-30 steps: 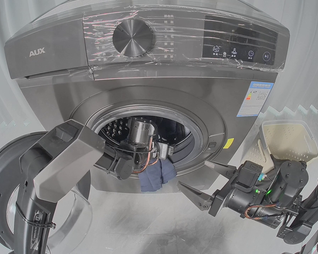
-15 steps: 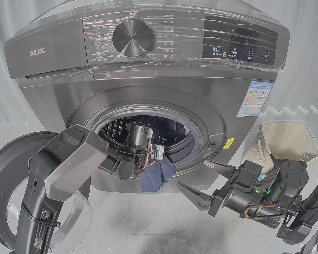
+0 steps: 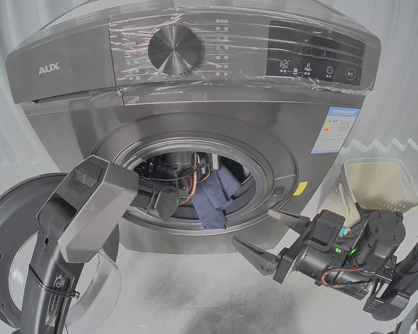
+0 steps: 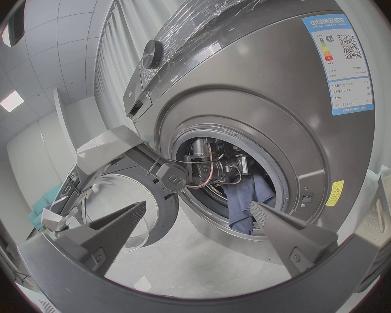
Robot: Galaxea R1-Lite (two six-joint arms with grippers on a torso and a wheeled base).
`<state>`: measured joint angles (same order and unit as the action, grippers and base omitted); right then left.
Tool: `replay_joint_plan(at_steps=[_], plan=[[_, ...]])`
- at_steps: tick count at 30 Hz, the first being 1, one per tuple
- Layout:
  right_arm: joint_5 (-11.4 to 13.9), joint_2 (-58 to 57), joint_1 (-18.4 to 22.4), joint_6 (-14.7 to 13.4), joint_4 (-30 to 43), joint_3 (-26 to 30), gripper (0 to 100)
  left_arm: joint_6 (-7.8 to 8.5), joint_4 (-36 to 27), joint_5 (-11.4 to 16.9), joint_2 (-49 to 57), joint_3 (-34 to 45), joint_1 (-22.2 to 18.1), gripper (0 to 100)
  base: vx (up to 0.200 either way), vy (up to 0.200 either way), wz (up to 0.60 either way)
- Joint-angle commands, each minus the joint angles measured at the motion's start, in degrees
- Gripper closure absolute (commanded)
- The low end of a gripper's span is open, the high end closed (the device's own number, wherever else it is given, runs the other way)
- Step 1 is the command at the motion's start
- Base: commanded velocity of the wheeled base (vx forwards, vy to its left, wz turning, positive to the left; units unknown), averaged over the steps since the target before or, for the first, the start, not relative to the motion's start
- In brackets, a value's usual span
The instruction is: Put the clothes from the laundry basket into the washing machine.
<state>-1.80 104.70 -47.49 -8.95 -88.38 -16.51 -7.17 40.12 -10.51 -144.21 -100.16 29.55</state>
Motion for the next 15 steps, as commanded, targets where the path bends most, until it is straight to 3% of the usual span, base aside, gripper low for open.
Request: replay_joint_plan(at_steps=[1,8,15], plan=[[0.0,0.0,0.1,0.0,0.0,-0.2,0,0.05,1.2,-0.7,-4.5,-6.4,-0.2,100,0.0,0.0,0.0],[0.0,0.0,0.1,0.0,0.0,-0.2,0,0.05,0.9,-1.3,-8.8,-14.2,-0.4,100,0.0,0.0,0.0],[0.0,0.0,0.1,0.0,0.0,-0.2,0,-0.04,1.5,-2.1,-10.6,-14.4,-0.5,100,0.0,0.0,0.0]])
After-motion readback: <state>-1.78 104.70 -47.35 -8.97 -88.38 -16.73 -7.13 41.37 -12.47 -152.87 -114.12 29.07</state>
